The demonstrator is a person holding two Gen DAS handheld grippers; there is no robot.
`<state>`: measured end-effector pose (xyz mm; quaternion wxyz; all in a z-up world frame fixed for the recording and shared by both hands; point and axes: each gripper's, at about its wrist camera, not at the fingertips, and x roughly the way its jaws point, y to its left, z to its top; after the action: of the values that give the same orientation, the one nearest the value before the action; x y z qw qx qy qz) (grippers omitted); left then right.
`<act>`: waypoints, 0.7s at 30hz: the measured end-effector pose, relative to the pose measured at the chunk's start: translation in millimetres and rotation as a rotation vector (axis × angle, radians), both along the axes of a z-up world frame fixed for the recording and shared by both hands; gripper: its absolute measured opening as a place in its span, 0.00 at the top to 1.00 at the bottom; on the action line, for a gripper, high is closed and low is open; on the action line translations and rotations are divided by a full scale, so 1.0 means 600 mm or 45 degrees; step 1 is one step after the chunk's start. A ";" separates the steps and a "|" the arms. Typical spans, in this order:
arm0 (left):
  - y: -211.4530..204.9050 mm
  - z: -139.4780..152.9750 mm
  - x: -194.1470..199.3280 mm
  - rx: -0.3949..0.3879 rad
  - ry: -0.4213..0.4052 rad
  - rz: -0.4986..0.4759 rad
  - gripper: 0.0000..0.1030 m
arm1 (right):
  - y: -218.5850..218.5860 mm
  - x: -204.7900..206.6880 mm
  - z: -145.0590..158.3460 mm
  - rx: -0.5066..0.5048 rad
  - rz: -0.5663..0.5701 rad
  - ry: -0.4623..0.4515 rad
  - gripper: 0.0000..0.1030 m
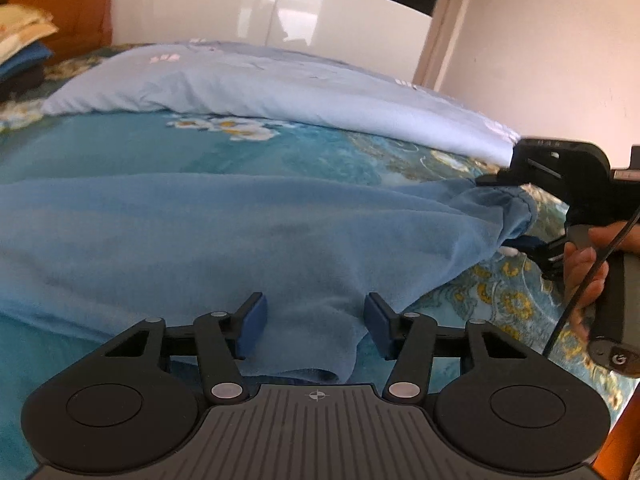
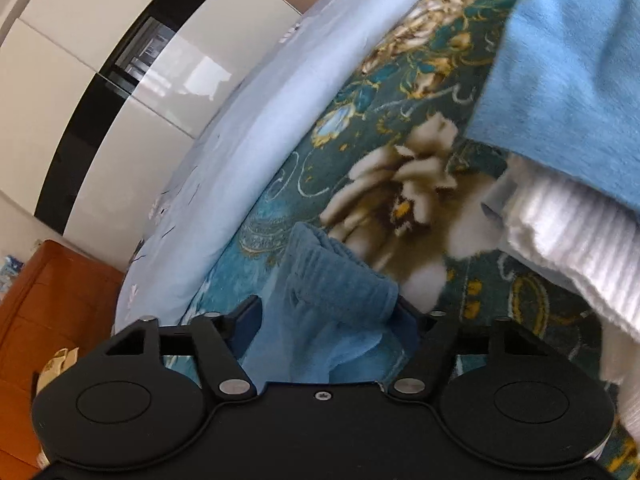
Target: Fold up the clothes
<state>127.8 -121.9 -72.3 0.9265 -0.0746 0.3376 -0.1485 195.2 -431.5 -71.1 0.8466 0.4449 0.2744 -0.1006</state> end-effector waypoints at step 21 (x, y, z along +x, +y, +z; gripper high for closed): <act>0.003 0.000 -0.001 -0.034 0.009 -0.049 0.38 | 0.027 0.020 0.004 -0.515 0.138 -0.001 0.76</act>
<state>127.4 -119.9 -72.2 0.9212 -0.0809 0.3401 -0.1706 207.2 -415.2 -68.6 0.9230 0.2504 0.2717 -0.1077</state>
